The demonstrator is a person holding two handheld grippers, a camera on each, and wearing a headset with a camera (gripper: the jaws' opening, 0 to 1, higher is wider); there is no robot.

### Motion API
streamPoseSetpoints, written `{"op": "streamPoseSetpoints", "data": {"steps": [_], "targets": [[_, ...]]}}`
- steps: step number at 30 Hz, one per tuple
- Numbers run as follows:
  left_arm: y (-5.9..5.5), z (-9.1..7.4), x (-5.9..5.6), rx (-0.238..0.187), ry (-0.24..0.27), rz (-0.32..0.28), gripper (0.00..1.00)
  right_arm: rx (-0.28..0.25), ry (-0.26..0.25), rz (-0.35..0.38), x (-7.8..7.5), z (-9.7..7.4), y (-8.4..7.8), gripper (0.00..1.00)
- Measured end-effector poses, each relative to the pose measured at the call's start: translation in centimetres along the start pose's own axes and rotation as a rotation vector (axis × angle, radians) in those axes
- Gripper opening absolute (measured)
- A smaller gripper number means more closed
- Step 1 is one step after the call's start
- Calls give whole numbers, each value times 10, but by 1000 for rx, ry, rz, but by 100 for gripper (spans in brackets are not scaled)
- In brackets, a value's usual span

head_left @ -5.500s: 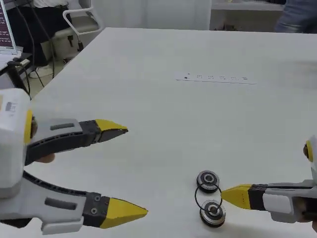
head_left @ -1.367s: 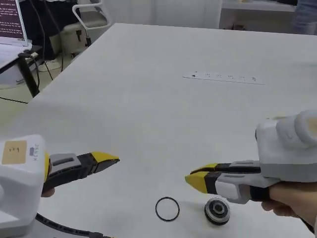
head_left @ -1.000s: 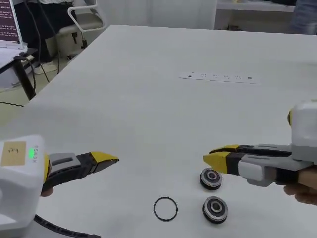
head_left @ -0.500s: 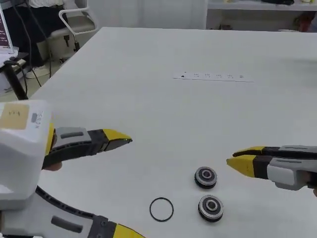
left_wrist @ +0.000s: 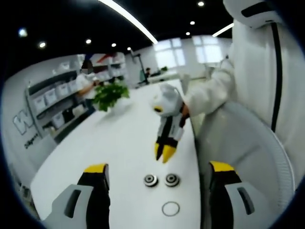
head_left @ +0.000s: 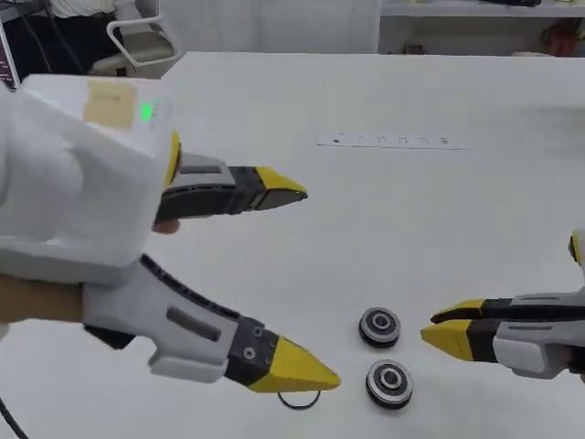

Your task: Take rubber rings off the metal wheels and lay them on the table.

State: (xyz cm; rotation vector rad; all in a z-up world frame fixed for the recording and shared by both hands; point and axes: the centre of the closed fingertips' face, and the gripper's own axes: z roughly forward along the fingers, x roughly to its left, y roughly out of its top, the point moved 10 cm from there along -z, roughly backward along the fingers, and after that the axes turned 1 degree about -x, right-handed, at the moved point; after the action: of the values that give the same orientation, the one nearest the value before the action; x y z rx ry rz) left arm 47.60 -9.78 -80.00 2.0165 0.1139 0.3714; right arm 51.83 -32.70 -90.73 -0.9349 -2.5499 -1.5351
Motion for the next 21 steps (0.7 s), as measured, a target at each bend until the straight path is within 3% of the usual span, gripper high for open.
{"op": "streamPoseSetpoints", "data": {"steps": [5,10,12,15,21], "targets": [[12,29,7,-49,-36,25,85,43,16,1,-1,5,-7,14],[9,52,15,-95,-57,16,84,81,28,-5,-2,8,-14,14],[2,62,17,-110,-66,-6,82,103,34,-14,-2,10,-17,14],[-14,74,17,-99,-55,-24,80,124,40,-15,-2,11,-21,14],[-49,91,1,-67,-74,-81,77,158,65,-25,-1,14,-27,15]]}}
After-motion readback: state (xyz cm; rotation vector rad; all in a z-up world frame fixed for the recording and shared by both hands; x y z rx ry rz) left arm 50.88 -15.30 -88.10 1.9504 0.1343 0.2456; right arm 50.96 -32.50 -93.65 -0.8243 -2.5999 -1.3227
